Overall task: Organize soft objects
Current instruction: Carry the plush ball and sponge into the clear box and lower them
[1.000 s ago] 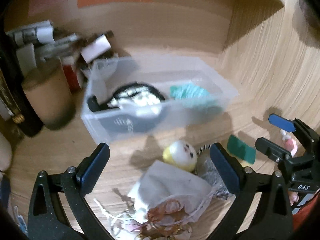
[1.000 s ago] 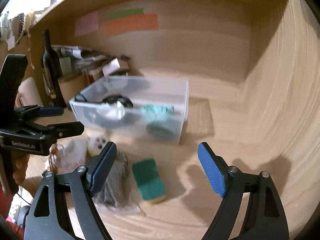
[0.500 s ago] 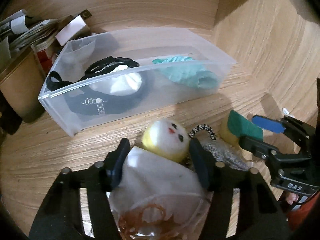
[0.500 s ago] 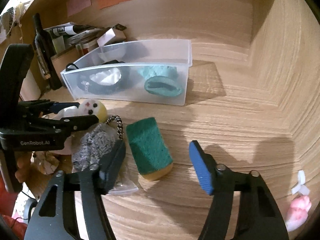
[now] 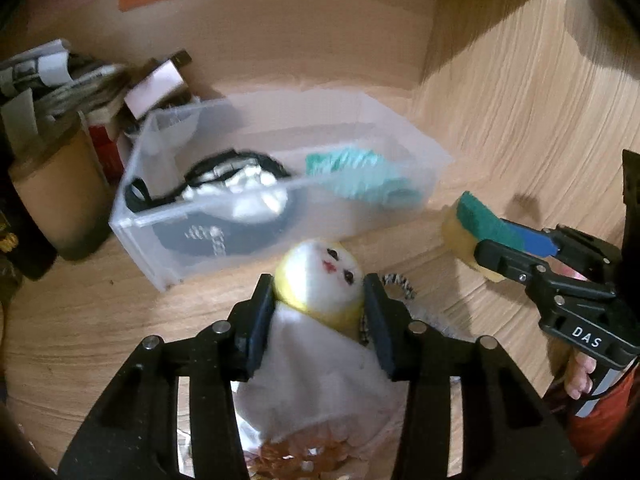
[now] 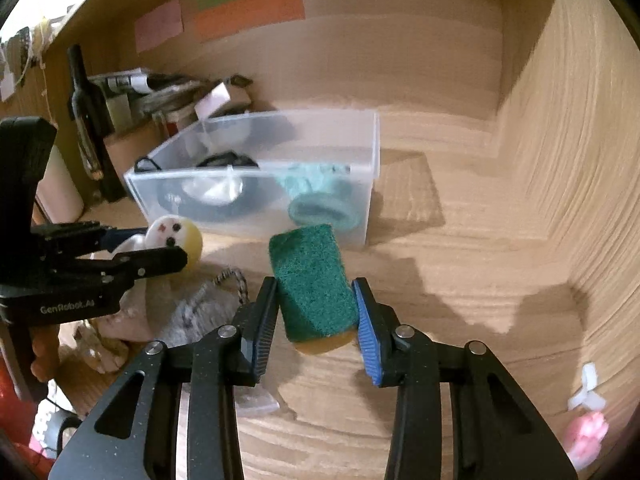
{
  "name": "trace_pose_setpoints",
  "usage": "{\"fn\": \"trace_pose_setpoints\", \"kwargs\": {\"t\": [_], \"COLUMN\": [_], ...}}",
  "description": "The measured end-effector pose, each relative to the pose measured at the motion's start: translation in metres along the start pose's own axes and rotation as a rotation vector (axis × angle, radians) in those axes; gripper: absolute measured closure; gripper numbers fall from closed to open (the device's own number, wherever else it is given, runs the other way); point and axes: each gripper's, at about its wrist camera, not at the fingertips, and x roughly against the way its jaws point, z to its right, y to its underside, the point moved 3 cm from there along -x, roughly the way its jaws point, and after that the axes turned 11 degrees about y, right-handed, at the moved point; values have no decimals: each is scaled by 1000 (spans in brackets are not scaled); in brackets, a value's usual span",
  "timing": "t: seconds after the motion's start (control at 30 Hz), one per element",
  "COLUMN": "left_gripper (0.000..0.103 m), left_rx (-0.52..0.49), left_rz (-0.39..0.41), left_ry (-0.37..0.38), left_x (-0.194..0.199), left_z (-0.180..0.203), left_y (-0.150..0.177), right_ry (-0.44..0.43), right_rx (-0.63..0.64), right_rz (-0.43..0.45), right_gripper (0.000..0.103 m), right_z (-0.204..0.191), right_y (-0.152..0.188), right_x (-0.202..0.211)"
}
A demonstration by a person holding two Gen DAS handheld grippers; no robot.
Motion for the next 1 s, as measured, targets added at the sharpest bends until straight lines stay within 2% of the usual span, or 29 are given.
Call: {"fn": "trace_pose_setpoints", "kwargs": {"t": [0.33,0.57,0.8,1.0], "left_gripper": [59,59,59,59], "left_rx": [-15,0,35,66], "left_rz": [156,206,187,111], "left_ry": [-25,-61,-90,-79], "left_x": [45,59,50,22], "left_z": [-3,-18,-44,-58], "left_y": [-37,-56,-71,-70], "right_ry": [-11,-33,-40,-64], "right_rx": [-2,-2,20,46], "right_rz": [130,207,236,178], "right_gripper": [69,69,69,69], "right_z": [-7,-15,-28,-44], "right_y": [-42,-74,-96,-104], "right_x": [20,23,15,-15]}}
